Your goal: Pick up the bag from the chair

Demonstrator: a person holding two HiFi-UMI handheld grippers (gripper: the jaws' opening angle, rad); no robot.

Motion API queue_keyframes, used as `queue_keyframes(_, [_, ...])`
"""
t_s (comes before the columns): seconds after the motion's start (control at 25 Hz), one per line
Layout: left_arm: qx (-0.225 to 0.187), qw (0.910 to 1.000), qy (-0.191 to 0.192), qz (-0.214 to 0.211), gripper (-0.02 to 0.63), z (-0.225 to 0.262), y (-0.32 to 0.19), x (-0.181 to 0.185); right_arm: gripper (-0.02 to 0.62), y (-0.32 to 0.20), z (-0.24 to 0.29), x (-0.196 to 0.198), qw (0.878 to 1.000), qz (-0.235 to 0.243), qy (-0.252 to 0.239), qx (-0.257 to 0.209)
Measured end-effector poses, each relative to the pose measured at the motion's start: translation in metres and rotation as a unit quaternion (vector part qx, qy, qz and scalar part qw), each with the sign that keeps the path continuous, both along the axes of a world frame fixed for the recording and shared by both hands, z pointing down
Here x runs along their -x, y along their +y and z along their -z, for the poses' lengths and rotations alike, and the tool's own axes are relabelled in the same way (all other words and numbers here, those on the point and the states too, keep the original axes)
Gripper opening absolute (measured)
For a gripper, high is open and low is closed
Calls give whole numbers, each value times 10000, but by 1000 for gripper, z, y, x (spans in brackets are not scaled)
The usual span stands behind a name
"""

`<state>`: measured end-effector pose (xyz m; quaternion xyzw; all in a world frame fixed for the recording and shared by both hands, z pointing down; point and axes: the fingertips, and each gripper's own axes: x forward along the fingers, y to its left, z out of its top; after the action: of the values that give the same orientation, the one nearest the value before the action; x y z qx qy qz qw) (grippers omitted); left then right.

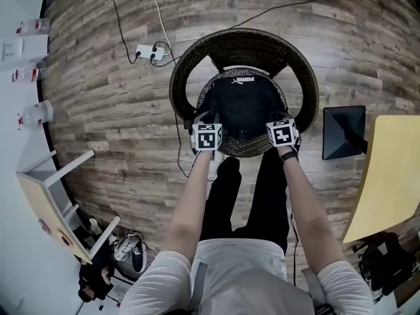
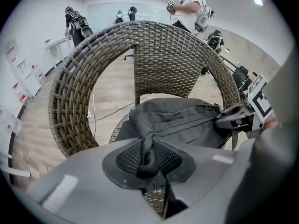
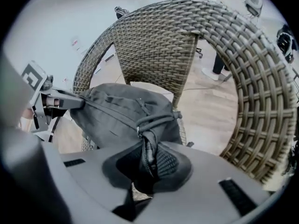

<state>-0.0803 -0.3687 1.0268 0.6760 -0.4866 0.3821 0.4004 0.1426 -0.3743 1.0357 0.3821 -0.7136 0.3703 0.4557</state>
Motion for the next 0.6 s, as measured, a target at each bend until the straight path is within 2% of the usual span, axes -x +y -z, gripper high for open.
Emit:
queue_keyframes(0.24, [-399,9991,108,81,69,80,10,-6,44,21,70,-6,9994,-340,-51,-47])
queue_keyframes(0.4, [-823,9965,131,22,69,144,1,-9,44,24,128,-8,9980,-593,-214,-107])
queue_keyframes(0.6, [-1211,9920,321,126,69,214,-10,-9,44,15,204,-9,9954,-724,-137,-606])
